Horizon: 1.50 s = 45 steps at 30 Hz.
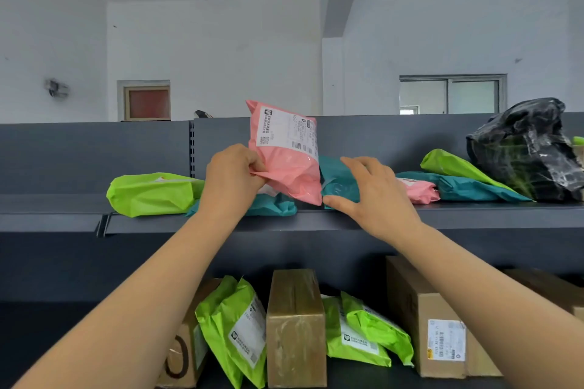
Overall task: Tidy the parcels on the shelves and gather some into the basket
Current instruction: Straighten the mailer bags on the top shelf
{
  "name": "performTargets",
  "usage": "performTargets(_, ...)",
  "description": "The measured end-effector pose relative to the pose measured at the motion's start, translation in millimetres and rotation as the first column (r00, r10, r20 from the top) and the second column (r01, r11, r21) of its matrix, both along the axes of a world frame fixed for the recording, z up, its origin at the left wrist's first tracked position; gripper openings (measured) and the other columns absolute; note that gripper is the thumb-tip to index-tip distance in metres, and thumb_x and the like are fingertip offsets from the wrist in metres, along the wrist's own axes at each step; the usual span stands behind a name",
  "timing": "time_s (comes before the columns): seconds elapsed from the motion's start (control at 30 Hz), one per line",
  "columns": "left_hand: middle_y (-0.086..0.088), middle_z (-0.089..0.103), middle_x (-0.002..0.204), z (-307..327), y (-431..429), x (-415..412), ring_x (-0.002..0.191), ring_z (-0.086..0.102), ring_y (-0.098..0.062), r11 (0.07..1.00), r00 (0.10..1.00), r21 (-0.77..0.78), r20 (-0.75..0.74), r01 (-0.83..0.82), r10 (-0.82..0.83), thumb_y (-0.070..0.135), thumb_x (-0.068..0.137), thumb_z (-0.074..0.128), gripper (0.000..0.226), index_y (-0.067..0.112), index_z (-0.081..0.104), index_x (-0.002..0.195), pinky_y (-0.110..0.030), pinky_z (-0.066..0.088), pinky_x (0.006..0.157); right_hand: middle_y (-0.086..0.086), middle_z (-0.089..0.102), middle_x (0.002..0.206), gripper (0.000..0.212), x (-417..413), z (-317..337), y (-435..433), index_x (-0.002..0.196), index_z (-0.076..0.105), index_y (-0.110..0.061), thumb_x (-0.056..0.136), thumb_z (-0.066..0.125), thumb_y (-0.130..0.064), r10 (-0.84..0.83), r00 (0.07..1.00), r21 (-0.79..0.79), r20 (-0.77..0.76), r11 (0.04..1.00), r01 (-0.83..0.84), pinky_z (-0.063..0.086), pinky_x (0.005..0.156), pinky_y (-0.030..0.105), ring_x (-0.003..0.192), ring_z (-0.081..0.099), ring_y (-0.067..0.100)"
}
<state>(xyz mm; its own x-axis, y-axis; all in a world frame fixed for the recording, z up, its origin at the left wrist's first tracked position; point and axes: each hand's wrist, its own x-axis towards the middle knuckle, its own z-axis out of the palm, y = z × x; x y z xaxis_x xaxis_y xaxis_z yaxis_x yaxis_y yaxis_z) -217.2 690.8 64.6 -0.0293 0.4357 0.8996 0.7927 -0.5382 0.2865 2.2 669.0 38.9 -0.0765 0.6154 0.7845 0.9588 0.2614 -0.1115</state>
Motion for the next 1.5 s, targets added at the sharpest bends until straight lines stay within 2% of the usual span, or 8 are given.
performTargets(0.43,-0.017,0.058,0.122,21.1,18.0,14.9,0.110,0.053,-0.035,0.923,0.969,-0.347,-0.233,-0.167,0.087,-0.001,0.091,0.039,0.038,0.011,0.054,0.124,-0.037,0.042,0.091,0.000,0.031,0.151,0.091,33.4,14.4,-3.1,0.148,0.026,-0.033,0.072,0.068,-0.061,0.089,0.996,-0.298,-0.003,0.951,-0.086,0.032,0.110,0.041,0.135,0.035,0.026)
performTargets(0.63,-0.003,0.022,0.156,14.3,18.4,36.1,0.142,0.020,-0.029,0.895,0.917,-0.340,-0.367,-0.289,0.157,0.003,0.088,0.042,0.057,0.017,0.038,0.143,-0.047,0.023,0.114,0.008,0.070,0.101,0.020,51.0,13.1,14.4,0.103,0.073,-0.018,0.091,0.057,-0.023,0.103,0.981,-0.025,-0.165,0.994,-0.108,0.047,0.081,0.035,0.096,0.060,0.031)
performTargets(0.8,-0.007,0.047,0.142,10.6,-8.3,75.6,0.130,0.038,-0.028,0.980,0.976,0.043,-0.083,-0.197,0.200,0.014,0.092,0.047,0.042,0.011,0.052,0.133,-0.038,0.030,0.107,0.001,0.042,0.052,0.032,69.7,25.2,13.8,0.066,0.061,-0.007,0.093,0.057,-0.024,0.255,0.828,0.108,-0.499,0.967,-0.232,0.036,0.055,0.034,0.056,0.041,0.022)
performTargets(0.87,-0.005,0.056,0.133,14.5,-23.8,99.8,0.122,0.049,-0.024,0.996,0.997,-0.084,0.072,-0.020,0.026,0.033,0.096,0.045,0.041,0.014,0.054,0.130,-0.035,0.035,0.105,0.000,0.039,0.048,0.041,74.8,28.0,9.9,0.055,0.049,-0.010,0.093,0.057,-0.022,0.309,0.794,0.173,-0.524,0.951,-0.256,0.033,0.050,0.024,0.049,0.036,0.017)
performTargets(1.0,-0.001,0.064,0.103,14.4,-41.4,139.4,0.102,0.061,-0.023,0.847,0.864,-0.327,0.431,0.418,-0.260,0.065,0.089,0.036,0.046,0.026,0.059,0.087,-0.046,0.048,0.096,0.007,0.068,0.077,0.019,81.3,13.4,-5.7,0.087,0.072,-0.008,0.092,0.058,-0.019,0.365,0.891,0.264,-0.269,0.918,-0.297,0.044,0.069,0.031,0.073,0.060,0.024)
performTargets(1.2,0.001,0.074,0.100,-3.4,-51.2,156.2,0.091,0.070,-0.021,0.609,0.693,-0.434,0.662,0.664,-0.283,0.063,0.086,0.047,0.049,0.022,0.064,0.107,-0.044,0.057,0.080,0.011,0.066,0.119,0.033,97.9,-31.7,-5.9,0.105,0.073,-0.008,0.081,0.052,-0.012,0.438,0.899,0.163,0.028,0.885,-0.436,0.048,0.092,0.038,0.103,0.065,0.032)
performTargets(1.33,0.001,0.067,0.113,-19.5,-49.6,156.3,0.098,0.067,-0.015,0.728,0.813,-0.435,0.504,0.530,-0.292,0.021,0.078,0.077,0.053,0.020,0.047,0.121,-0.039,0.056,0.085,0.005,0.052,0.139,0.035,107.9,-41.1,-8.0,0.122,0.064,-0.011,0.089,0.054,-0.005,0.495,0.868,0.042,0.034,0.867,-0.496,0.023,0.105,0.020,0.126,0.049,0.024)
performTargets(1.5,0.005,0.061,0.121,-40.0,-47.6,157.3,0.111,0.058,-0.014,0.847,0.875,-0.326,0.393,0.420,-0.282,0.004,0.076,0.075,0.061,0.021,0.047,0.128,-0.037,0.048,0.097,-0.004,0.049,0.141,0.045,108.7,-51.4,-16.5,0.125,0.062,-0.017,0.084,0.069,-0.034,0.582,0.813,0.008,-0.019,0.813,-0.582,0.026,0.112,0.025,0.131,0.043,0.012)
